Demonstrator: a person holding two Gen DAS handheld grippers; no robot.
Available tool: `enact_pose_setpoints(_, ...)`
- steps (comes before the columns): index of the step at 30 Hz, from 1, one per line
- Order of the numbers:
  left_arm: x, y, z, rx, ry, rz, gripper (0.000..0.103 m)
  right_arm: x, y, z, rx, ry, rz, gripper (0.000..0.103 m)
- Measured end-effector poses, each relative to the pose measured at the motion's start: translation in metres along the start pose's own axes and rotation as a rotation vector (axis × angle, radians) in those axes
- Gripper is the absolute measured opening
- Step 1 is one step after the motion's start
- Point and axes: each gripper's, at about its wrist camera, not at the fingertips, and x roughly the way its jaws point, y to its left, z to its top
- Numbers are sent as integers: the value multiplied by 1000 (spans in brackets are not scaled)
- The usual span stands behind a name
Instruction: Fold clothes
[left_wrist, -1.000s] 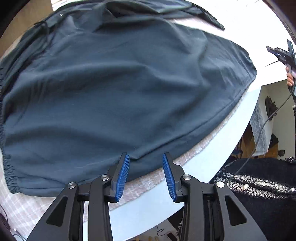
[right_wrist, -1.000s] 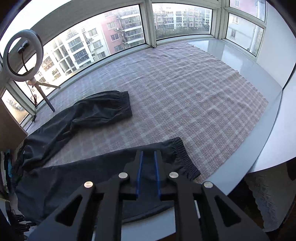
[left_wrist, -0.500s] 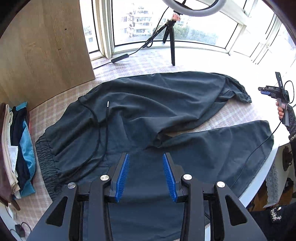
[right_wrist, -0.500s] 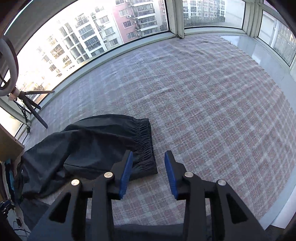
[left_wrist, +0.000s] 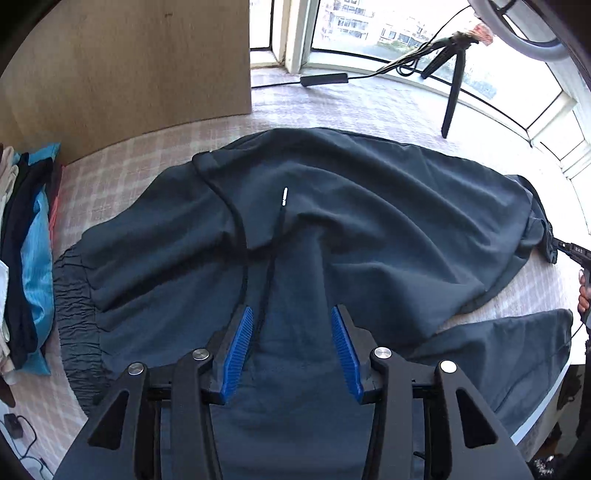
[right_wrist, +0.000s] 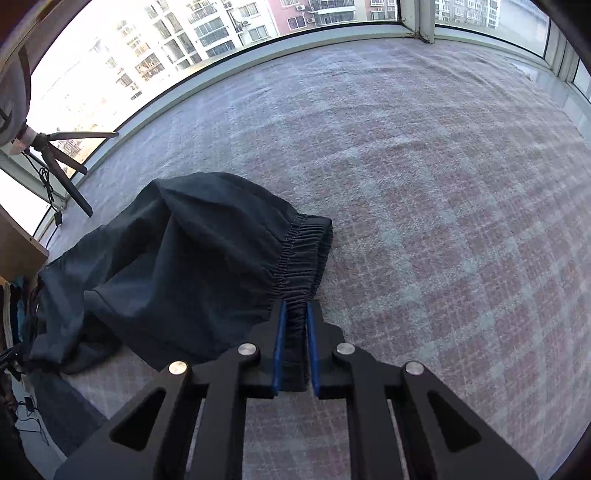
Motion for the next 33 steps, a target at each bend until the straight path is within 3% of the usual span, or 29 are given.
enact_pose_setpoints(3,18,4,-1,-25,36,-10,42,-21,10,21,-74,-83,-113,5)
enact_pose_setpoints(5,19,-1,-3,-29,35,-40,42,-43,17,46,-138,-194,-292,5)
enact_pose_setpoints(8,10,-25,-9,30,7,-97,42,-62,14,80,-132,-299,-408,5)
enact_pose_setpoints(10,5,-46,-13,96,1,-137,42,-54,13,97,-135,-293,-421,6)
enact_pose_setpoints(15,17,-84,-17,180,44,-222,43,-20,5,102,-96,-143,-349,10)
enact_pose_setpoints(18,40,-102,-21,245,119,-216,43,-11,-2,95,-52,-113,-324,28)
enact_pose_setpoints(20,46,-110,-26,269,152,-212,43,-12,-8,91,-18,-101,-312,28)
enact_pose_setpoints(22,31,-105,-26,267,116,-203,43,-23,-12,86,12,-107,-244,28)
enact_pose_setpoints(25,-4,-72,-22,220,30,-149,43,-41,-14,72,46,-107,-131,30)
enact_pose_setpoints(28,-36,-13,-20,124,-37,-56,44,-59,-12,53,59,-125,-48,35)
enact_pose_setpoints(33,-71,88,-23,-42,-71,59,44,-72,5,26,28,-102,-9,37)
